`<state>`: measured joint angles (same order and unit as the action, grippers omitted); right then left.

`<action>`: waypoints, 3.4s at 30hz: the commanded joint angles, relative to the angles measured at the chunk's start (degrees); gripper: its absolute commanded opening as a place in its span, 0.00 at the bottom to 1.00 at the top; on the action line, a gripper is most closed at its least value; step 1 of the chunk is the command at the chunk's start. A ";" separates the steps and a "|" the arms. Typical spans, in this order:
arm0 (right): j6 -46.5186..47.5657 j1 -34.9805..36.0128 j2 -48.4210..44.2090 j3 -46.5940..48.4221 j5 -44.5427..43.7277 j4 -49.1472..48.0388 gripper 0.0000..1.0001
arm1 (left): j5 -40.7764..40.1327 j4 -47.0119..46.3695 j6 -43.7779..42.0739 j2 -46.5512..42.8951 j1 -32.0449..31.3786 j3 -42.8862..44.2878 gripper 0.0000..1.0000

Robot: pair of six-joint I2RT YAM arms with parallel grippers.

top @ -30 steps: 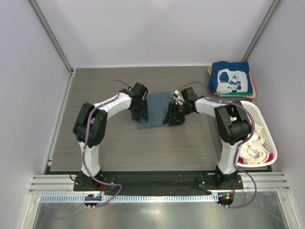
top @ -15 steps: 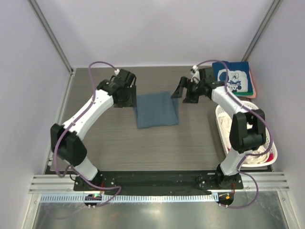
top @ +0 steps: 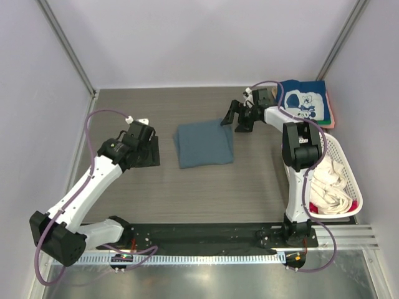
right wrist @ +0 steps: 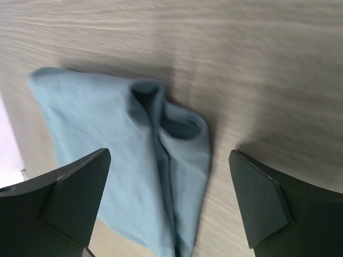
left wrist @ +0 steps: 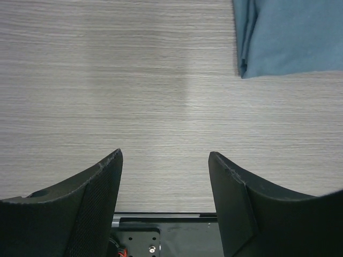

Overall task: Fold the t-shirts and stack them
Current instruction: Neatly place the folded tshirt to the corner

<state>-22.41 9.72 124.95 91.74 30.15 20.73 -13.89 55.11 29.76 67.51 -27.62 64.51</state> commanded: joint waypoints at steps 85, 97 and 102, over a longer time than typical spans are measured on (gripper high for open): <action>36.39 -15.07 -10.69 42.81 -26.55 28.58 0.01 | -2.11 -7.21 0.48 -24.09 3.62 -13.89 0.72; 35.86 -18.41 -11.57 46.33 -22.87 26.73 0.01 | -2.02 -7.04 0.48 -22.59 3.62 -13.71 0.71; 35.25 -20.08 -12.53 46.42 -22.15 26.64 0.01 | -2.11 -6.95 0.48 -22.33 3.62 -13.80 0.71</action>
<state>13.21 -9.56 117.47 134.80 6.68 51.79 -15.88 49.93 30.96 45.25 -24.23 50.70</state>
